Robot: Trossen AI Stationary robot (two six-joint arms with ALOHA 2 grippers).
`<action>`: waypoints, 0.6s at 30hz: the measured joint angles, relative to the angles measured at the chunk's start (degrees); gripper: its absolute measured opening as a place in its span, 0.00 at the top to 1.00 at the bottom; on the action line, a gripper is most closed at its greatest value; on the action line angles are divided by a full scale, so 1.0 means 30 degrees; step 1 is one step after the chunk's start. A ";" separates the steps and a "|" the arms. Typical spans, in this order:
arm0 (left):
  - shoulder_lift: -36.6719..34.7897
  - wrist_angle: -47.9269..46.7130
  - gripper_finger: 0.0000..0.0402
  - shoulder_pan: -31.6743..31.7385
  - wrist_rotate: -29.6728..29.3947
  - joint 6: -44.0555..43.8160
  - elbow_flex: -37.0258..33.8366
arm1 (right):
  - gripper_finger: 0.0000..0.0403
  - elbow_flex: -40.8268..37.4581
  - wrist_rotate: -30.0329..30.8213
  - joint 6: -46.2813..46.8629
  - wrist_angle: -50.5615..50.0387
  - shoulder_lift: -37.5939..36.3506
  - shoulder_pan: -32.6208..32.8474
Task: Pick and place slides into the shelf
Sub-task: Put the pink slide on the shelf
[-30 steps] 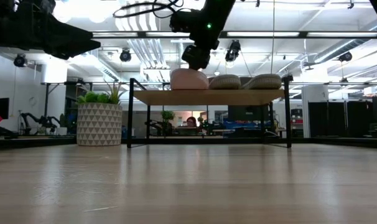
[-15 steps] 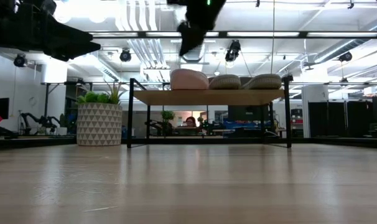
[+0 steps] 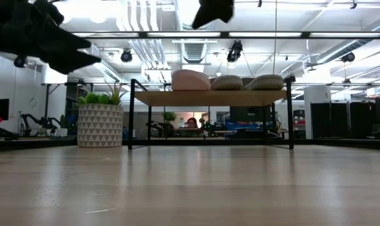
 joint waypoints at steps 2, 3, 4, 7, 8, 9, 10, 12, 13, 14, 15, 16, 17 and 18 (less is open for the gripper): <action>0.0330 -0.0513 0.17 -0.0005 0.0462 -0.0917 0.0065 | 0.62 -0.1118 0.0923 0.0721 -0.0139 -0.0706 0.0244; 0.0489 -0.0674 0.17 -0.0005 0.0500 -0.1350 0.0110 | 0.63 -0.1633 0.1056 0.1258 -0.0102 -0.1086 0.0308; 0.0651 -0.0774 0.17 -0.0005 0.0538 -0.1722 0.0186 | 0.64 -0.2256 0.1063 0.1891 -0.0015 -0.1579 0.0365; 0.1223 -0.1452 0.17 -0.0005 0.0590 -0.2224 0.0716 | 0.68 -0.4479 0.1065 0.3378 0.0724 -0.3191 0.0426; 0.1400 -0.1805 0.17 -0.0005 0.0634 -0.2313 0.0944 | 0.69 -0.5394 0.1057 0.3529 0.1345 -0.3802 0.0438; 0.1629 -0.2167 0.17 -0.0005 0.0703 -0.2561 0.1239 | 0.70 -0.6352 0.1068 0.3514 0.2267 -0.4416 0.0436; 0.1871 -0.2500 0.17 -0.0005 0.0715 -0.2712 0.1614 | 0.71 -0.7275 0.1057 0.3280 0.3415 -0.5037 0.0426; 0.2385 -0.3431 0.17 -0.0005 0.0777 -0.3273 0.2474 | 0.73 -0.9354 0.1055 0.2270 0.6384 -0.6269 0.0419; 0.2677 -0.3956 0.17 -0.0005 0.0957 -0.3654 0.2918 | 0.74 -1.0326 0.0964 0.1572 0.7954 -0.6896 0.0418; 0.2993 -0.4527 0.17 -0.0005 0.1161 -0.4004 0.3394 | 0.75 -1.1405 0.0655 0.0665 0.9857 -0.7521 0.0418; 0.3309 -0.5196 0.17 -0.0005 0.1446 -0.4443 0.3897 | 0.76 -1.2395 -0.0026 -0.0319 1.1737 -0.8178 0.0418; 0.3622 -0.5759 0.17 -0.0005 0.1691 -0.4948 0.4348 | 0.76 -1.3390 -0.0886 -0.1265 1.3595 -0.8803 0.0418; 0.3991 -0.6356 0.17 -0.0005 0.1978 -0.5478 0.4853 | 0.77 -1.4360 -0.1931 -0.2099 1.5452 -0.9413 0.0344; 0.4369 -0.6945 0.17 -0.0001 0.2268 -0.6101 0.5301 | 0.78 -1.5267 -0.3173 -0.2863 1.7366 -0.9926 0.0236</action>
